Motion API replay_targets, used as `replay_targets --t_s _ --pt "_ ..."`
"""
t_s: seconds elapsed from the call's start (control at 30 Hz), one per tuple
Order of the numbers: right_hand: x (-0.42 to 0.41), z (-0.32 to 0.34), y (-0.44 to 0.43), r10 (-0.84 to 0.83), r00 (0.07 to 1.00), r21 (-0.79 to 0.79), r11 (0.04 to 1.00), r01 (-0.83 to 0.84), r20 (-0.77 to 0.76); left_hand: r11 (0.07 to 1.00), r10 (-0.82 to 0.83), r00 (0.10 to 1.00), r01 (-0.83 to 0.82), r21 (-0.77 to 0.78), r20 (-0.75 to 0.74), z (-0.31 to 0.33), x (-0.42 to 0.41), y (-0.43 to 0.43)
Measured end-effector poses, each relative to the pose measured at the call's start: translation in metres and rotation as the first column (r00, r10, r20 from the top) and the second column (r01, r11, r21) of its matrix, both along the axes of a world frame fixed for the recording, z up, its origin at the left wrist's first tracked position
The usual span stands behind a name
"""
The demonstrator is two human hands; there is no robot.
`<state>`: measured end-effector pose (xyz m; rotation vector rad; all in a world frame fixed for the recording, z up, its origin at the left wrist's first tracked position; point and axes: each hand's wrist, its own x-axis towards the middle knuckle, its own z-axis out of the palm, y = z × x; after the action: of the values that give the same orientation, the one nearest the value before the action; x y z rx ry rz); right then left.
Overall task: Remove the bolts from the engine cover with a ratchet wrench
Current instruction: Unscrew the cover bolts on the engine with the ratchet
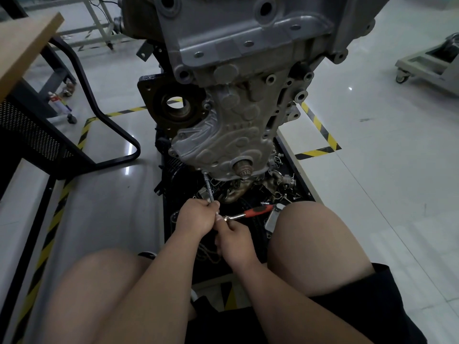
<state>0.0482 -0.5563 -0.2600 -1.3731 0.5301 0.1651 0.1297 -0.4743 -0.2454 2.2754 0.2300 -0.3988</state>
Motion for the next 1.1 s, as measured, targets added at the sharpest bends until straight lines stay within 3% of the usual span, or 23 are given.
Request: replay_targets --t_s 0.17,0.27,0.47,0.6,0.87,1.1 --pt "0.001 -0.006 -0.005 0.007 0.997 -0.373 0.927 0.02 0.073 1.0 0.002 1.0 -0.002 -0.009 0.007 0.0 0.0 -0.001" --pt "0.002 -0.007 -0.006 0.019 0.997 -0.417 0.909 0.012 0.069 1.0 0.001 1.0 -0.001 -0.002 0.011 0.0 0.001 -0.002" --pt "0.003 -0.005 -0.003 -0.011 1.0 -0.102 0.995 0.012 0.013 0.999 -0.023 1.0 0.023 -0.043 -0.003 0.003 0.001 -0.003" --pt "0.006 0.001 -0.002 0.004 0.995 0.144 0.989 0.01 -0.096 0.998 -0.036 0.998 0.033 -0.059 -0.057 0.004 0.0 -0.006" --pt "0.009 0.008 0.005 0.048 0.969 0.549 0.83 0.097 -0.243 0.999 -0.018 0.996 0.013 -0.051 -0.083 0.003 0.001 -0.004" --pt "0.008 0.01 0.002 0.136 0.958 0.669 0.739 0.072 -0.253 0.999 -0.044 0.999 0.044 0.028 -0.005 0.005 0.0 -0.002"
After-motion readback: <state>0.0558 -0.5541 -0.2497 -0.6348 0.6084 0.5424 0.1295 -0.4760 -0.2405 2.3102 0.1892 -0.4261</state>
